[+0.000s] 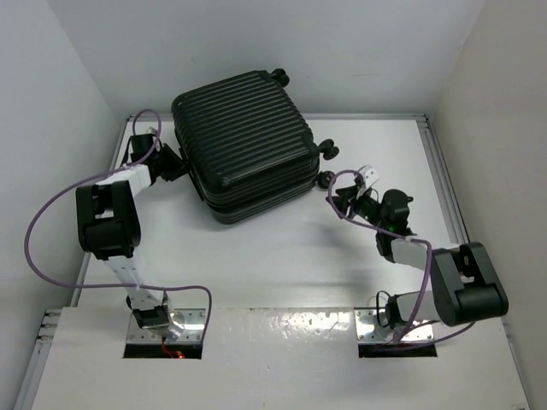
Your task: Pack the luggage
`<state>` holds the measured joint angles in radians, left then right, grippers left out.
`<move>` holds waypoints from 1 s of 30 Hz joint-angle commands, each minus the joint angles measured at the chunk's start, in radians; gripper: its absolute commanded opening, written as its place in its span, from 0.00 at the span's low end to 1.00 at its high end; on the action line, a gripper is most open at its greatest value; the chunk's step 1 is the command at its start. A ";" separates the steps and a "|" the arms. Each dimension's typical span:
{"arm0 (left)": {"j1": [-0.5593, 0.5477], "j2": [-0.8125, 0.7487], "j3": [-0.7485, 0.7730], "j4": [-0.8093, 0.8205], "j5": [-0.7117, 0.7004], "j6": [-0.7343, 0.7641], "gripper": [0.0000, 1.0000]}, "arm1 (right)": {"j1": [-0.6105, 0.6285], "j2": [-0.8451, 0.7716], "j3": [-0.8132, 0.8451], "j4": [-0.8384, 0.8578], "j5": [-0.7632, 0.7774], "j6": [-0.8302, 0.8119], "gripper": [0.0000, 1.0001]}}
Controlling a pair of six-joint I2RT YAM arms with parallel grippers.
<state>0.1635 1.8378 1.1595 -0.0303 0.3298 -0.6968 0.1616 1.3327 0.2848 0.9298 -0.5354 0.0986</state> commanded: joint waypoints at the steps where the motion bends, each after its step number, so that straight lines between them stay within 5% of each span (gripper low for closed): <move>1: -0.035 0.038 0.051 -0.013 -0.029 0.026 0.24 | -0.042 0.051 0.079 0.020 0.026 0.087 0.43; 7: -0.067 0.124 0.195 -0.178 -0.182 0.100 0.00 | -0.116 0.141 0.172 0.040 -0.078 0.164 0.44; 11: -0.021 0.155 0.166 -0.140 -0.018 0.080 0.00 | -0.155 0.215 0.238 0.043 -0.213 0.213 0.46; 15: 0.004 0.219 0.244 -0.141 0.147 0.241 0.00 | -0.206 0.270 0.287 0.046 -0.319 0.204 0.46; 22: 0.071 0.391 0.653 -0.408 -0.029 0.497 0.00 | -0.249 0.312 0.292 0.037 -0.281 0.162 0.47; 30: 0.062 0.622 0.899 -0.717 0.020 0.744 0.00 | -0.272 0.384 0.398 0.055 -0.322 0.115 0.53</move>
<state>0.1970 2.3405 2.0407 -0.6029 0.4461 -0.1390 -0.1146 1.6974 0.6060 0.9249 -0.8024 0.2554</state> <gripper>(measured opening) 0.185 0.528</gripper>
